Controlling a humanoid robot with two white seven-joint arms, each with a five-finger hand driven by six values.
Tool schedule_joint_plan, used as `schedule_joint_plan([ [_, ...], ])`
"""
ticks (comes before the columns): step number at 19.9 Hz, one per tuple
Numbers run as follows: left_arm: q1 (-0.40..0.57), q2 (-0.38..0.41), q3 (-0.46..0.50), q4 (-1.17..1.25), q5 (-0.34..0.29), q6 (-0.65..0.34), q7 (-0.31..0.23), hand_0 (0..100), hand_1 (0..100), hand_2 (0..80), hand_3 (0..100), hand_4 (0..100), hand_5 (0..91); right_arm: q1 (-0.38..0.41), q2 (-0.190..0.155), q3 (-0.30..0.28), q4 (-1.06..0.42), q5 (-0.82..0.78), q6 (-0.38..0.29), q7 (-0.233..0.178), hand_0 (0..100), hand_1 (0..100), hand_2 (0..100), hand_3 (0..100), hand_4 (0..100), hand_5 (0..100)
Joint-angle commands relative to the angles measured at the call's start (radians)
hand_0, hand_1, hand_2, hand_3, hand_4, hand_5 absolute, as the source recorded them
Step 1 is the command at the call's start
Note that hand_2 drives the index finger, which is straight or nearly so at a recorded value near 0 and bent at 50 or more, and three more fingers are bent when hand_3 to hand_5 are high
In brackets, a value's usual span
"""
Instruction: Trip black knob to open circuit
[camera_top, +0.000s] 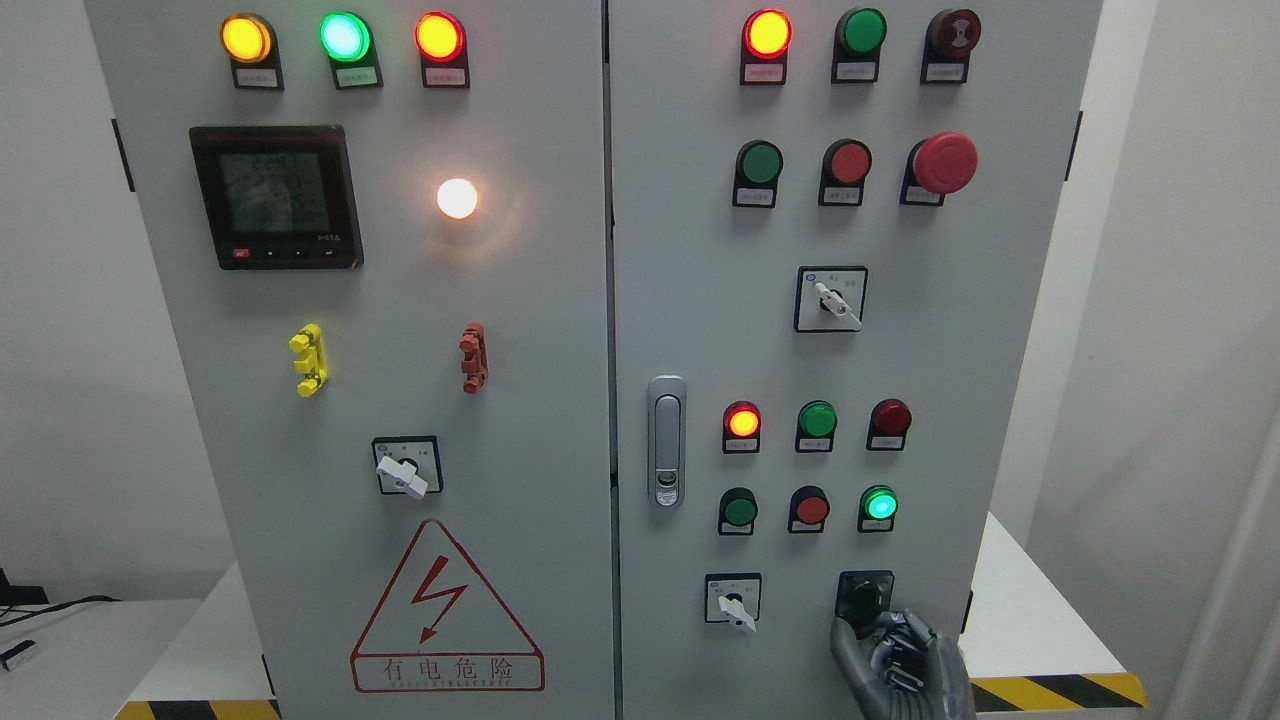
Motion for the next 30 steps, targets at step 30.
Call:
schedule_joint_plan([
  [30, 0.000, -0.001, 0.000, 0.000, -0.031, -0.001, -0.001, 12, 39, 0.0, 0, 0, 0.0, 0.000, -0.004, 0.017, 0.001, 0.050, -0.010, -0.015, 27, 70, 51, 91, 91, 99],
])
